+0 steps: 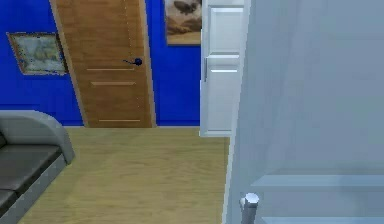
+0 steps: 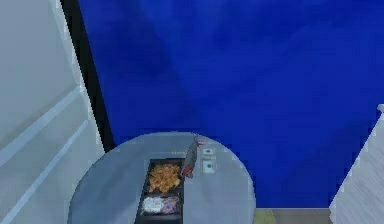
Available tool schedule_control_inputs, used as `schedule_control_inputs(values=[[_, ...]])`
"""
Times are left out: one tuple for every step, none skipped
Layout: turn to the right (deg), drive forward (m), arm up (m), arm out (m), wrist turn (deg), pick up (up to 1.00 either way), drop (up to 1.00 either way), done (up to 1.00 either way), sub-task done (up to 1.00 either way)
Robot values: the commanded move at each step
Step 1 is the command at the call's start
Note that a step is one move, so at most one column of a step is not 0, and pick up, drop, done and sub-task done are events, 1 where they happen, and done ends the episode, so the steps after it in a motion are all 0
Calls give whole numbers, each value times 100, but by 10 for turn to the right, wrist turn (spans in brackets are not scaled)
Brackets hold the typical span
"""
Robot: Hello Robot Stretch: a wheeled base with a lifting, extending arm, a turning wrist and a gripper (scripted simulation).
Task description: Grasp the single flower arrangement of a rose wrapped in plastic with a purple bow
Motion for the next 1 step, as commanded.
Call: schedule_control_inputs(values=[[0,0,50,0,0,0,0,0,0]])
